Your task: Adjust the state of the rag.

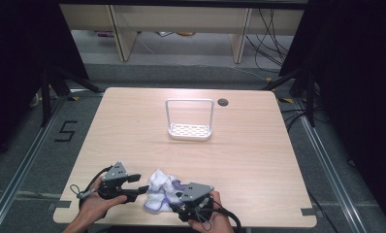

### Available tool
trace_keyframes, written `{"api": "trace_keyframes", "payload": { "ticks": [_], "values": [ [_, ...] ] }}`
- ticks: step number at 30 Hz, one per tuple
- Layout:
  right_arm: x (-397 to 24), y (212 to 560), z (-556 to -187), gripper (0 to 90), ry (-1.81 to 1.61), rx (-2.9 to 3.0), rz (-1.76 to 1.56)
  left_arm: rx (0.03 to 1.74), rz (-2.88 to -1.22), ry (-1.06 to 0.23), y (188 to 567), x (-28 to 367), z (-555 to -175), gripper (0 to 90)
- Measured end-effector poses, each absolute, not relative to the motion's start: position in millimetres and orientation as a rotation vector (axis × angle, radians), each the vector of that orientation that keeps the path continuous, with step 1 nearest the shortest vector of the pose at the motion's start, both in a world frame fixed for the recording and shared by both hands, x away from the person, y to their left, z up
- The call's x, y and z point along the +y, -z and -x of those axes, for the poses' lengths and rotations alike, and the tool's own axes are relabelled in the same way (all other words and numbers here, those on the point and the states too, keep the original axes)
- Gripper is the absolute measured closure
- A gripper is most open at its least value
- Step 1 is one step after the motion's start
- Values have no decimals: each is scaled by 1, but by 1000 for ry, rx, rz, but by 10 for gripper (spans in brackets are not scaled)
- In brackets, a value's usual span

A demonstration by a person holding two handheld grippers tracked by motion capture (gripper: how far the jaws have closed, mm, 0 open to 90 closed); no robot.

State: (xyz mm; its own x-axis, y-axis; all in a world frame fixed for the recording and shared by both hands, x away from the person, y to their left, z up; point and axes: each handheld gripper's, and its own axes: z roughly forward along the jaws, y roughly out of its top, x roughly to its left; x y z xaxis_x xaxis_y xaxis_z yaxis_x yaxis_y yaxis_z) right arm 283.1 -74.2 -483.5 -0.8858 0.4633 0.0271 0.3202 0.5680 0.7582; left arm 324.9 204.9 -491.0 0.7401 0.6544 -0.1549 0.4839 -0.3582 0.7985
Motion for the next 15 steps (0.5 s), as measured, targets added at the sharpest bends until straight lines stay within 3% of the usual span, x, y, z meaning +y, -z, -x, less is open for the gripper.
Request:
{"api": "trace_keyframes", "payload": {
  "ticks": [7, 15],
  "values": [
    [-52, 496, -290, 634, -1127, 2664, -625, 863, -2021, -219, 491, 206, -325, 420],
    [-56, 494, -295, 864, -1136, 2662, -596, 872, -1996, -225, 490, 210, -325, 409]
  ]
}}
